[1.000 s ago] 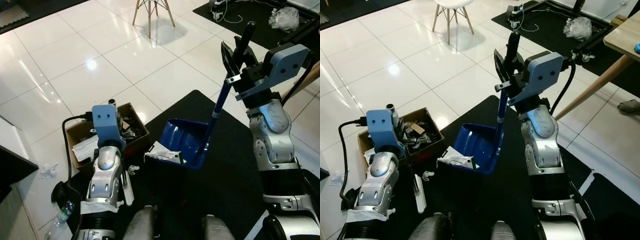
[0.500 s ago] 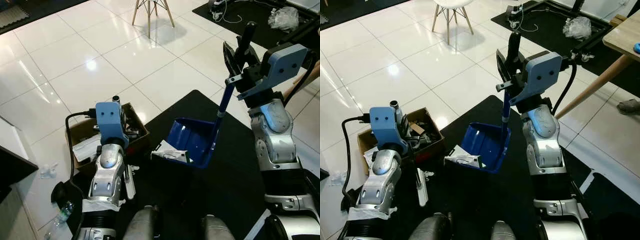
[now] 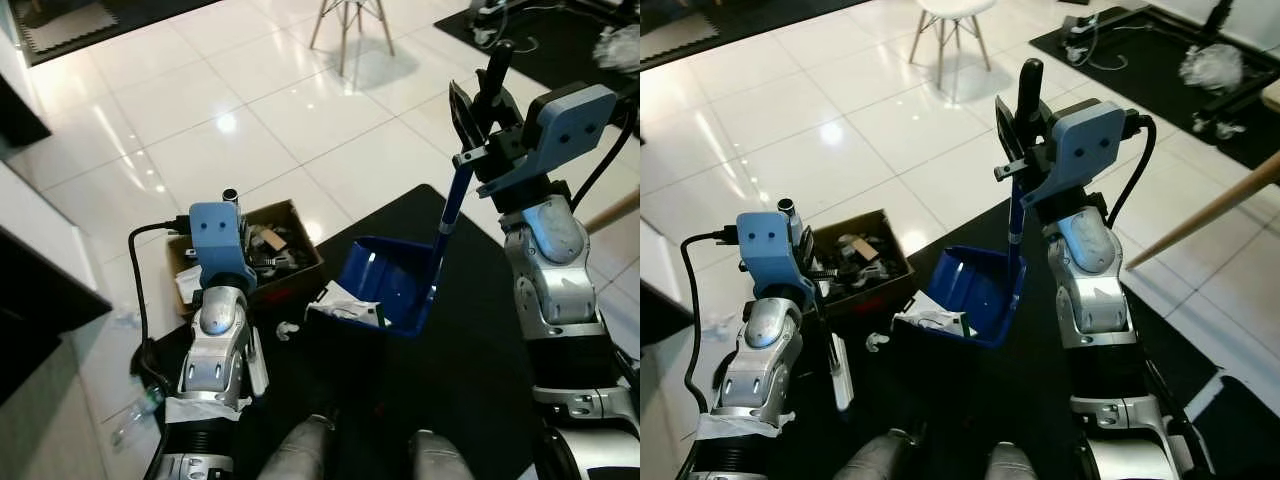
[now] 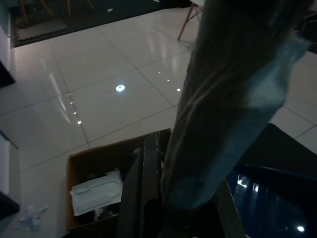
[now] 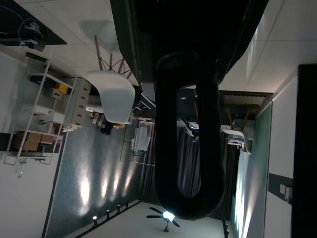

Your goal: Sweep floor

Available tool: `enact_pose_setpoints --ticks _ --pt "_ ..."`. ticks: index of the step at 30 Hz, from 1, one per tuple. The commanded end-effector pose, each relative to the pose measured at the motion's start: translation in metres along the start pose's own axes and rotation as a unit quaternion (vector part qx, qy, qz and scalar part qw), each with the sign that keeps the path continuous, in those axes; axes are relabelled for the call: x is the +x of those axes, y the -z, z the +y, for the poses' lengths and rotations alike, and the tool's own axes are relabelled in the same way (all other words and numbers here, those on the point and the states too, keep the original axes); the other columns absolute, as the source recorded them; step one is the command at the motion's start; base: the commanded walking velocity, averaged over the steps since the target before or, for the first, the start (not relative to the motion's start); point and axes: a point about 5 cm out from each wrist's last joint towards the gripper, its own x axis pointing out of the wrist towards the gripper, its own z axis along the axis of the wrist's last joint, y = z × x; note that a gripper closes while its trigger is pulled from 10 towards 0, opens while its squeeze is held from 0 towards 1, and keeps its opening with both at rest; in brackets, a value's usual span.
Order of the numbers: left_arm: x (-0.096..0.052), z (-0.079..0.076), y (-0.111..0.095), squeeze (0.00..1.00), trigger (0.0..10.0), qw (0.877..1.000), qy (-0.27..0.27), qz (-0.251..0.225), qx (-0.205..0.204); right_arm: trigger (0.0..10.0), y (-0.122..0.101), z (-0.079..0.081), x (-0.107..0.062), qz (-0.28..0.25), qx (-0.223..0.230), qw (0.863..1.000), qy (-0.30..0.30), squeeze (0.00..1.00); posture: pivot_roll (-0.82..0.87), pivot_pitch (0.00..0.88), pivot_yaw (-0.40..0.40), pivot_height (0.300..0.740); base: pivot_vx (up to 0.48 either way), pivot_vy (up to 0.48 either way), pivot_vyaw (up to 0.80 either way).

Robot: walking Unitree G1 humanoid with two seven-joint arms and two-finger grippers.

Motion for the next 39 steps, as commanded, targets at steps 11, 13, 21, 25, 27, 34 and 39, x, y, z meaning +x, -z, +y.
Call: enact_pose_setpoints --ticks 11,13,21,25,27,34,39 --pt "0.0016 0.0039 -0.0060 0.00 10.0 1.000 -0.001 -0.018 0.015 10.0 -0.0080 0.0002 0.0040 -0.024 -0.009 1.000 0.000 0.00 -0.03 0.083 0.041 0.740 0.000 0.000 0.78" --pt "0.0016 0.0039 -0.0059 0.00 10.0 1.000 -0.001 -0.018 0.015 10.0 -0.0080 0.0001 0.0040 -0.024 -0.009 1.000 0.000 0.00 -0.03 0.083 0.042 0.740 0.000 0.000 0.78" --pt "0.0016 0.0039 -0.0053 0.00 10.0 1.000 -0.001 -0.017 0.015 10.0 -0.0076 -0.0003 0.0036 -0.023 -0.010 1.000 0.001 0.00 -0.03 0.085 0.041 0.740 0.000 0.000 0.78" --pt "0.0014 0.0039 -0.0051 0.00 10.0 1.000 0.000 -0.017 0.015 10.0 -0.0074 -0.0005 0.0034 -0.023 -0.011 1.000 0.002 0.00 -0.03 0.086 0.041 0.740 0.000 0.000 0.77" --pt "0.0015 0.0036 -0.0052 0.00 10.0 1.000 0.001 -0.017 0.015 10.0 -0.0073 -0.0006 0.0033 -0.022 -0.012 1.000 0.002 0.00 -0.03 0.086 0.041 0.740 0.000 0.000 0.73" --pt "0.0020 0.0005 -0.0048 0.00 10.0 1.000 0.011 -0.015 0.016 10.0 -0.0065 -0.0020 0.0036 -0.020 -0.011 1.000 0.011 0.00 -0.03 0.084 0.041 0.740 0.000 0.000 0.10" --pt "0.0027 -0.0027 -0.0046 0.00 10.0 1.000 0.020 -0.014 0.016 10.0 -0.0061 -0.0034 0.0034 -0.019 -0.008 1.000 0.017 0.00 -0.03 0.084 0.042 0.740 0.000 0.000 0.00"
